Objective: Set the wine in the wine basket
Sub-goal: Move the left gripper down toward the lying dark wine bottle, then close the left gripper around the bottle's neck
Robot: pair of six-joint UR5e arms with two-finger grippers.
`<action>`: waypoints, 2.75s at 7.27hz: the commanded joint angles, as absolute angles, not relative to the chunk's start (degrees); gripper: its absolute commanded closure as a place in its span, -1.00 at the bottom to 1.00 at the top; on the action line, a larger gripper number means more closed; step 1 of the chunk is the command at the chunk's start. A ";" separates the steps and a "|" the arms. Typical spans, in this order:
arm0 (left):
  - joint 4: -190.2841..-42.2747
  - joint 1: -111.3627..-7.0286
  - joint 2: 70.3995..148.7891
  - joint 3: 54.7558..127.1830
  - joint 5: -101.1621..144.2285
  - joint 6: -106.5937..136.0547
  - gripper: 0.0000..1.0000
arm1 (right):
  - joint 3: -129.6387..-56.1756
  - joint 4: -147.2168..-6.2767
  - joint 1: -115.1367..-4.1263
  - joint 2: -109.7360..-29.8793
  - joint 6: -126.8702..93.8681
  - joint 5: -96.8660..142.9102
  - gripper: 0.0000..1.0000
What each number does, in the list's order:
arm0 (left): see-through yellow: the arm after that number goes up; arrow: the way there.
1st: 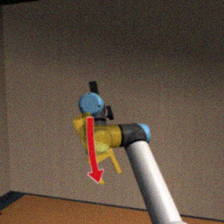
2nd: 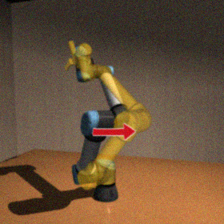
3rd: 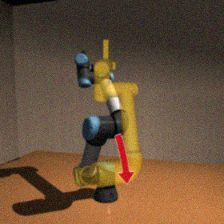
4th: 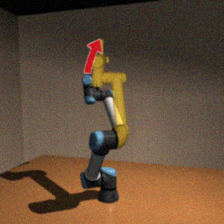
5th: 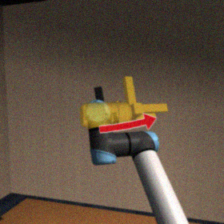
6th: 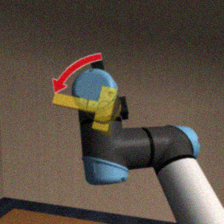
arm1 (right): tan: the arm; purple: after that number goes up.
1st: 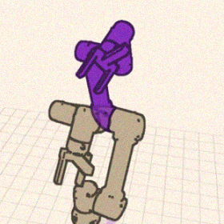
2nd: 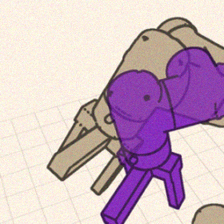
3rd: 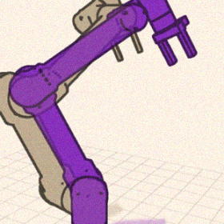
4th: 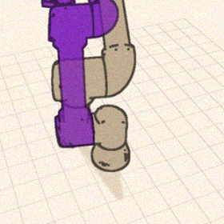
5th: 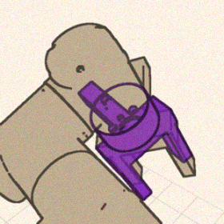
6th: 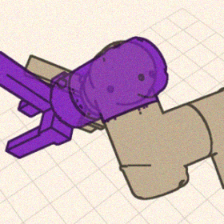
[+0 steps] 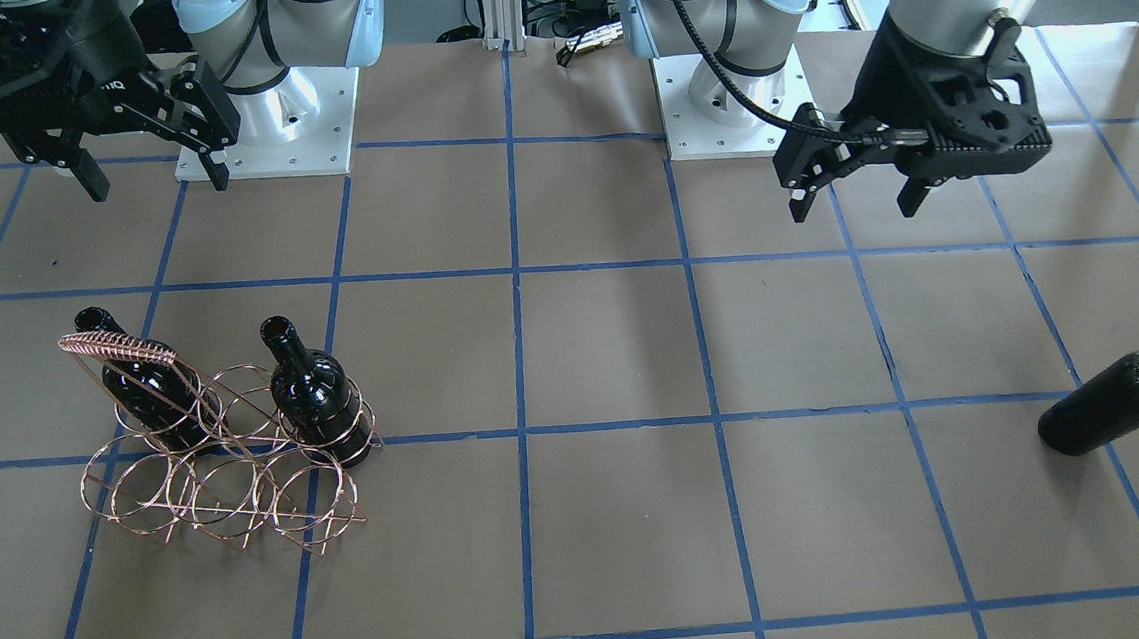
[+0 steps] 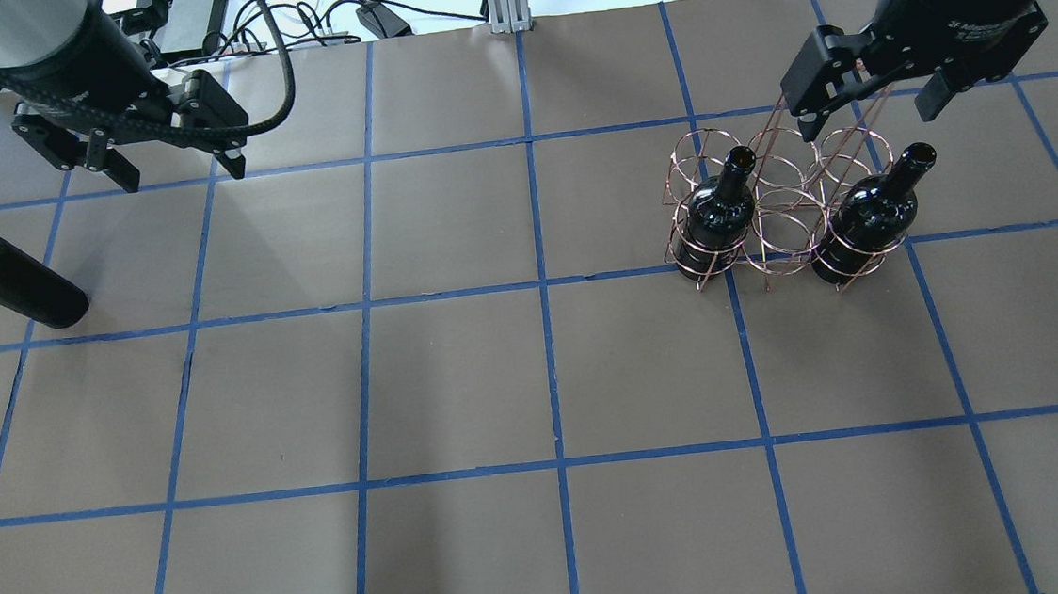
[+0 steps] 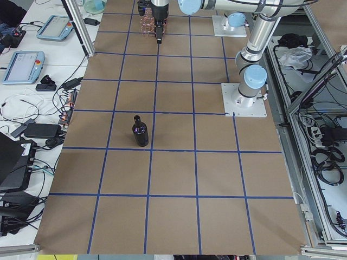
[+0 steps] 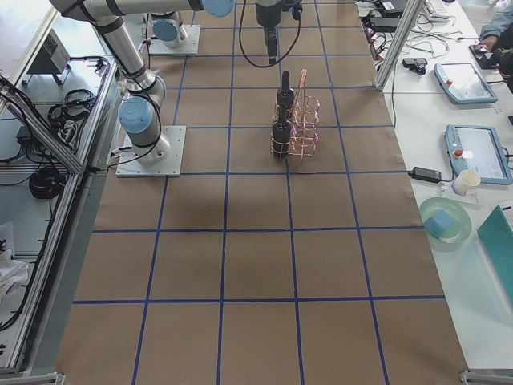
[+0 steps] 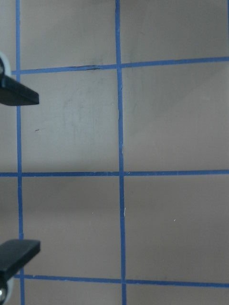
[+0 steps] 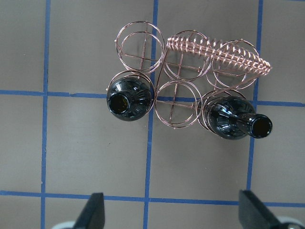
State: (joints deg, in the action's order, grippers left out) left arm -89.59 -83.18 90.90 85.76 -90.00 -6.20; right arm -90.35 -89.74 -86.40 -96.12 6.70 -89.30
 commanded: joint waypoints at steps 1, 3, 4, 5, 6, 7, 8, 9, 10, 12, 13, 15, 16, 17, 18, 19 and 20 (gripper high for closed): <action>-87.28 -72.39 93.06 85.00 -89.91 -18.57 -1.00 | -90.35 -89.74 -86.40 -96.15 6.68 -89.30 -1.00; -84.05 -63.76 96.31 83.50 -90.17 -29.04 -1.00 | -90.35 -89.74 -86.48 -96.07 6.68 -89.30 -1.00; -83.68 -60.68 98.33 81.58 -90.26 -32.75 -1.00 | -90.35 -89.74 -86.40 -96.15 6.68 -89.30 -1.00; -83.50 -58.30 100.96 79.56 -90.35 -36.35 -1.00 | -90.35 -89.74 -86.40 -96.07 6.68 -89.30 -1.00; -83.32 -55.75 103.16 77.98 -90.35 -37.60 -1.00 | -90.35 -89.74 -86.40 -96.06 6.68 -89.30 -1.00; -82.62 -54.33 105.79 76.31 -90.18 -38.23 -1.00 | -90.35 -89.74 -86.40 -96.06 6.68 -89.30 -1.00; -79.31 -53.71 108.26 75.33 -90.35 -39.54 -1.00 | -90.35 -89.74 -86.40 -96.06 6.77 -89.30 -1.00; -78.58 -53.18 110.20 75.24 -89.92 -39.46 -1.00 | -90.35 -89.74 -86.48 -96.06 6.68 -89.30 -1.00; -77.01 -53.09 111.87 75.32 -89.83 -38.77 -1.00 | -90.35 -89.65 -86.40 -96.06 6.68 -89.30 -1.00; -76.90 -53.09 113.90 75.50 -90.09 -36.05 -1.00 | -90.44 -89.65 -86.40 -96.06 6.68 -89.30 -1.00; -77.17 -53.09 114.17 75.41 -90.35 -35.95 -1.00 | -90.44 -89.65 -86.40 -96.15 6.77 -89.30 -1.00; -77.34 -53.17 114.34 75.76 -90.35 -35.77 -0.93 | -90.44 -89.65 -86.40 -96.06 6.77 -89.38 -1.00; -77.60 -53.17 114.35 76.46 -90.44 -35.77 -0.83 | -90.44 -89.65 -86.40 -96.06 6.77 -89.38 -1.00; -78.22 -53.17 114.35 76.64 -90.70 -35.77 -0.65 | -90.44 -89.65 -86.48 -96.06 6.77 -89.38 -1.00; -78.66 -53.17 114.35 76.64 -90.79 -35.77 -0.57 | -90.44 -89.65 -86.40 -96.15 6.77 -89.38 -1.00; -78.66 -53.17 114.35 76.64 -90.88 -35.77 -0.44 | -90.79 -89.65 -86.48 -96.15 6.77 -89.30 -1.00; -78.66 -53.17 114.35 76.64 -92.53 -35.86 -0.16 | -90.97 -89.65 -86.40 -96.15 6.85 -89.30 -1.00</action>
